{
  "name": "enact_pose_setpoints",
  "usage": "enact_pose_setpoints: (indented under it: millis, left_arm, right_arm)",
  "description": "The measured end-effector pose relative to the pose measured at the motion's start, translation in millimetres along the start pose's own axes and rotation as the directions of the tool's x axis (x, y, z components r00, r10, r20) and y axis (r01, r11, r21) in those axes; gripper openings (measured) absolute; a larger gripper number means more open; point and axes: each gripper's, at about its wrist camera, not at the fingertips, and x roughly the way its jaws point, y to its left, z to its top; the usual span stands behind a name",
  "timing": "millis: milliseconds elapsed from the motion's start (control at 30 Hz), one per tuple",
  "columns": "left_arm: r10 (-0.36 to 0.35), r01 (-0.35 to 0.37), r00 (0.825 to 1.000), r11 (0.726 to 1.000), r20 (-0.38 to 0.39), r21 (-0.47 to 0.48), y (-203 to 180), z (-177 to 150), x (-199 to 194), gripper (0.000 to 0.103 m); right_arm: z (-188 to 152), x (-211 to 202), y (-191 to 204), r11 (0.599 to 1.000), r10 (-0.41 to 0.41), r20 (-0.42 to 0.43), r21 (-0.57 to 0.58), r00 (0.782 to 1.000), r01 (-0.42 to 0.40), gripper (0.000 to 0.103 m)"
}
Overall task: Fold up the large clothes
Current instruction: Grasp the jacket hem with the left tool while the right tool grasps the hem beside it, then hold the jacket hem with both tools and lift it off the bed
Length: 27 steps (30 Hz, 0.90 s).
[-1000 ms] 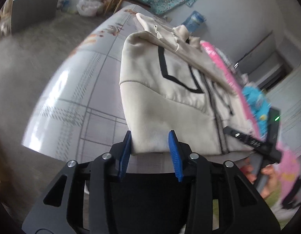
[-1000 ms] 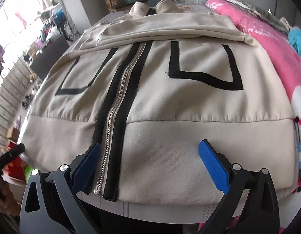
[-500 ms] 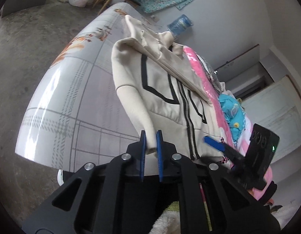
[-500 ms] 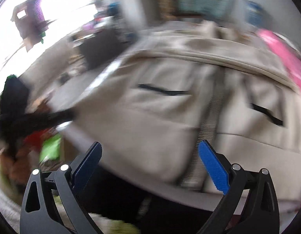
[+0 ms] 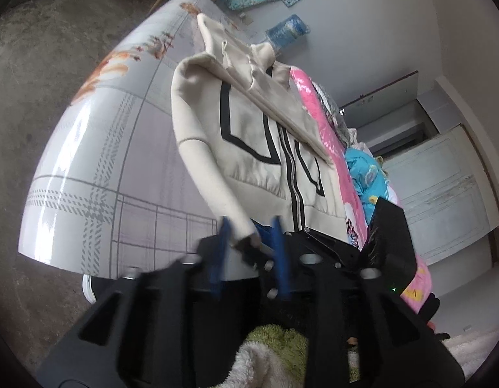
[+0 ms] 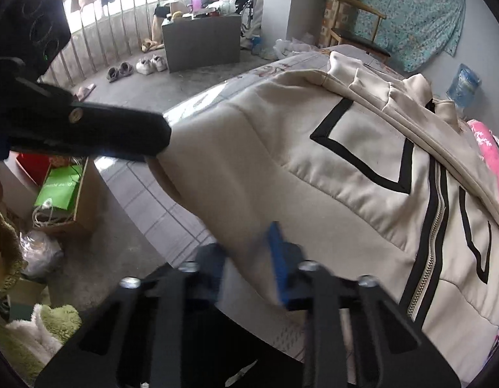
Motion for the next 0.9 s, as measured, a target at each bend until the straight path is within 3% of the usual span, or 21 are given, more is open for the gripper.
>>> enact_pose_setpoints:
  millis: [100,200,367,500,567,700,800,833,900]
  left_arm:
    - [-0.013,0.012,1.0,0.999,-0.017,-0.044,9,1,3,0.056]
    - [-0.046,0.042,0.999,0.992,-0.028,-0.12,25,4,8,0.063]
    - [-0.093,0.083,0.995,0.966,-0.031,-0.244,43,14,19,0.063]
    - [-0.12,0.112,0.993,0.965,-0.021,-0.239,34,21,28,0.062]
    - [-0.097,0.086,0.995,0.966,-0.035,-0.245,31,22,38,0.059]
    - [-0.016,0.003,0.998,0.976,-0.057,-0.22,26,18,55,0.032]
    - [0.126,-0.132,0.99,0.982,-0.056,-0.133,11,16,62,0.015]
    - [0.184,-0.188,0.982,0.978,-0.046,-0.089,4,16,61,0.014]
    - [0.351,-0.35,0.936,0.935,-0.005,0.06,-21,13,63,0.009]
  right_arm:
    - [-1,-4,-3,1.0,0.011,0.019,0.019,1.0,-0.011,0.011]
    - [-3,-7,-7,0.999,0.025,0.045,0.03,0.999,-0.026,0.01]
    - [-3,-14,-16,0.994,0.071,0.077,0.075,0.995,-0.076,0.01]
    - [-2,-18,-21,0.991,0.089,0.102,0.085,0.991,-0.098,0.01]
    - [-4,-17,-24,0.988,0.111,0.108,0.092,0.988,-0.121,0.01]
    - [-5,-18,-34,0.978,0.153,0.13,0.12,0.98,-0.169,0.01]
    - [-11,-23,-50,0.961,0.197,0.133,0.168,0.971,-0.218,0.01]
    - [-16,-30,-62,0.949,0.215,0.145,0.202,0.966,-0.242,0.01]
    - [-24,-41,-80,0.939,0.204,0.155,0.249,0.967,-0.238,0.019]
